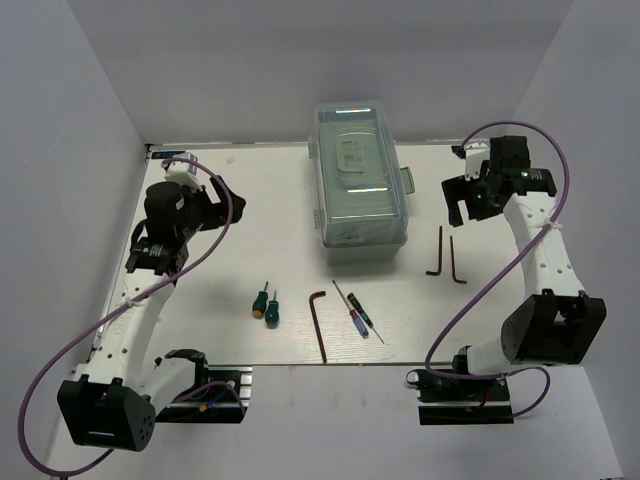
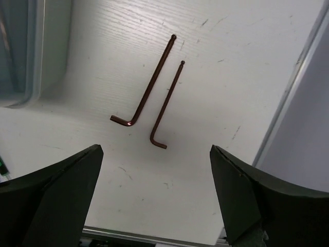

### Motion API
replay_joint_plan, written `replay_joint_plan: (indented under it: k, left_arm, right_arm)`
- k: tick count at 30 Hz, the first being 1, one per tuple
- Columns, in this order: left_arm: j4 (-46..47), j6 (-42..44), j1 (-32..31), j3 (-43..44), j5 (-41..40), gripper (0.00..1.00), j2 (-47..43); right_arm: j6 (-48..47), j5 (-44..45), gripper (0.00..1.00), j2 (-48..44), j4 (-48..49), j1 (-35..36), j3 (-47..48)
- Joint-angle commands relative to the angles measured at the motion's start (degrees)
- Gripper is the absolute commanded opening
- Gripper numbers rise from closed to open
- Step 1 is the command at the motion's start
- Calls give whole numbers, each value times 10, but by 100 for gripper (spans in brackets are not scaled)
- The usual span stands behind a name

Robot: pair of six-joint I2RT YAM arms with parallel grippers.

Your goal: Sort the tools into containers

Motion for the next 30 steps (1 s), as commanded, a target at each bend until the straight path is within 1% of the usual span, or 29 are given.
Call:
replay_joint_plan:
  k: [1, 2, 4, 6, 7, 8, 9, 10, 11, 12, 13, 14, 15, 16, 17, 18, 19, 20, 21, 22, 23, 25, 27, 28, 30]
  left_arm:
    - [21, -2, -2, 5, 40, 99, 7]
    - [27, -2, -2, 10, 40, 99, 7]
    - [35, -2, -2, 10, 57, 99, 25]
    - [42, -2, -2, 15, 78, 91, 35]
    - [49, -2, -2, 15, 84, 68, 48]
    - [49, -2, -2, 21, 92, 51, 55]
    - [54, -2, -2, 26, 92, 31, 62]
    - [54, -2, -2, 26, 99, 0, 77]
    - [54, -2, -2, 36, 99, 0, 85]
    - [54, -2, -2, 43, 99, 0, 92]
    - [54, -2, -7, 43, 105, 0, 98]
    - [62, -2, -7, 49, 111, 0, 113]
    - [69, -2, -7, 56, 120, 0, 122]
    - [69, -2, -7, 56, 129, 9, 131]
    - [69, -7, -13, 71, 141, 25, 142]
    - [69, -8, -13, 71, 149, 43, 163]
    - [69, -8, -13, 78, 164, 68, 172]
    - [74, -14, -13, 78, 171, 75, 180]
    - [80, -14, -13, 83, 177, 79, 187]
    - [86, -20, -13, 83, 188, 84, 199]
    - [91, -25, -13, 83, 194, 85, 199]
    - [97, -25, -13, 83, 202, 87, 208]
    - [113, -31, -13, 83, 207, 87, 220]
    - [118, -31, -13, 83, 212, 87, 220]
    - [133, -38, -13, 83, 220, 87, 225]
  right_arm:
    - [-58, 33, 90, 17, -24, 5, 58]
    - [-77, 82, 90, 28, -29, 5, 70]
    - [-94, 113, 90, 40, -27, 5, 84]
    - [-128, 128, 90, 45, -32, 5, 99]
    - [-131, 129, 90, 43, -26, 6, 103]
    - [-133, 115, 90, 44, -32, 6, 106]
    - [-149, 90, 90, 45, -37, 8, 123]
    - [-150, 77, 90, 44, -43, 9, 127]
    - [-168, 22, 90, 44, -47, 9, 135]
    - [-149, -20, 90, 42, -47, 8, 131]
    - [-134, -52, 38, 35, -24, 8, 132]
    - [-116, -164, 0, 34, -19, 9, 135]
    - [-76, -187, 0, 33, 7, 28, 136]
    - [-32, -209, 0, 33, 24, 34, 138]
    - [-4, -226, 0, 46, 62, 49, 146]
    - [48, -266, 14, 54, 99, 62, 154]
    - [97, -278, 22, 64, 113, 67, 175]
    - [115, -297, 42, 102, 135, 81, 207]
    - [135, -310, 58, 117, 143, 95, 222]
    - [185, -316, 71, 130, 150, 100, 261]
    - [204, -318, 78, 168, 165, 112, 273]
    - [257, -316, 81, 200, 179, 129, 304]
    - [281, -310, 81, 233, 190, 153, 342]
    - [301, -307, 81, 258, 191, 159, 383]
    - [331, -294, 81, 295, 201, 180, 408]
